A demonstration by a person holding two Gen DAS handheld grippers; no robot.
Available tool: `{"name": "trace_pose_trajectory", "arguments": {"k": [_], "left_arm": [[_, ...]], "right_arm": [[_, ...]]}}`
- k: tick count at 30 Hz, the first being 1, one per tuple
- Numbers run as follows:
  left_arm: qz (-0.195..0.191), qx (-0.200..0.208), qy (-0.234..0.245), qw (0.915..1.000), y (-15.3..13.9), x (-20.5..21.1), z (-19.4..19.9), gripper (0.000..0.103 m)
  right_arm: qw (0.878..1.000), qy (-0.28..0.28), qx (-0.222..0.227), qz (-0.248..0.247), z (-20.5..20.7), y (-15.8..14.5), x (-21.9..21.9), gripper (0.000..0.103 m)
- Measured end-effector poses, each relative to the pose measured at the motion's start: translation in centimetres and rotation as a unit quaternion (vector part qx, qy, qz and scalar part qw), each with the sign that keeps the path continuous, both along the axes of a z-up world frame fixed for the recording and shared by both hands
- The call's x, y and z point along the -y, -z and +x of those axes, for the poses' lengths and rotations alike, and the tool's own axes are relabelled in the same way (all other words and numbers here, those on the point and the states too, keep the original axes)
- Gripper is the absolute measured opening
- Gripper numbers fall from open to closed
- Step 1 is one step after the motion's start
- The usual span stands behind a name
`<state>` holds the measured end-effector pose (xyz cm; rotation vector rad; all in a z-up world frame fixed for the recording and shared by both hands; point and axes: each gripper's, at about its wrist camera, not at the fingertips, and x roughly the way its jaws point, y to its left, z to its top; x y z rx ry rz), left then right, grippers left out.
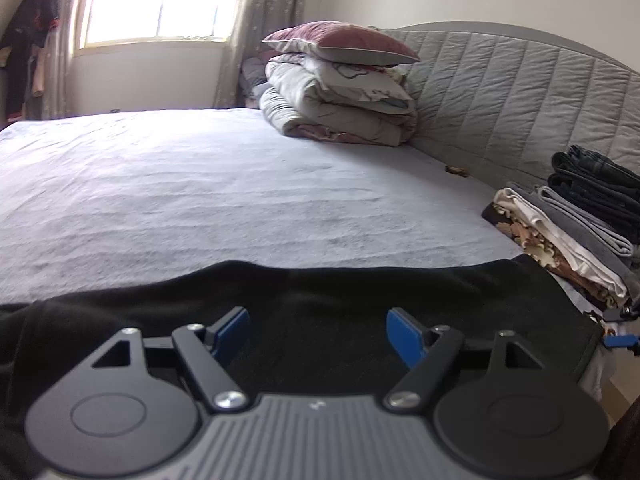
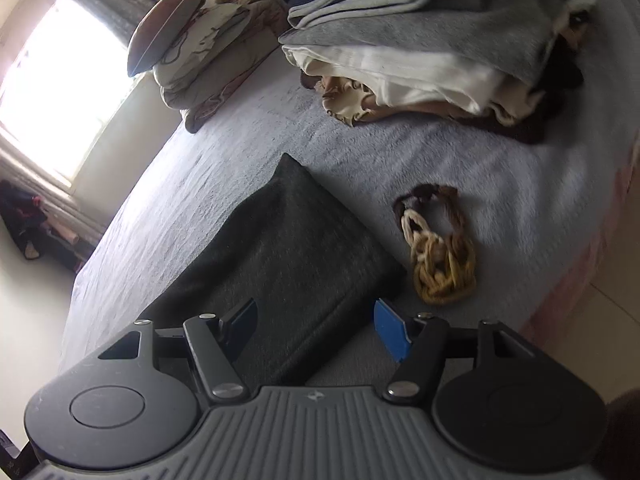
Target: Fold clothes
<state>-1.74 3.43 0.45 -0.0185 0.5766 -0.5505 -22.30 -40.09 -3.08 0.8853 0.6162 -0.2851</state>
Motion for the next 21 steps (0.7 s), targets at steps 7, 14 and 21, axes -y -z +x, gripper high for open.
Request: {"name": "trace_pose_trajectory", "arguments": {"k": [7, 14, 21], "left_arm": [[-0.023, -0.020, -0.013, 0.9995, 0.2, -0.4, 0.9, 0.078], [-0.038, -0.036, -0.005, 0.9986, 0.5, 1.2, 1.9, 0.078], [-0.004, -0.030, 0.024, 0.9992, 1.3, 4.5, 1.6, 0.078]], "right_arm": [[0.998, 0.045, 0.023, 0.036, 0.2, 2.4, -0.4, 0.066], [0.993, 0.091, 0.063, 0.035, 0.2, 2.9, -1.1, 0.061], [0.994, 0.094, 0.039, -0.029, 0.7, 3.0, -2.9, 0.059]]}}
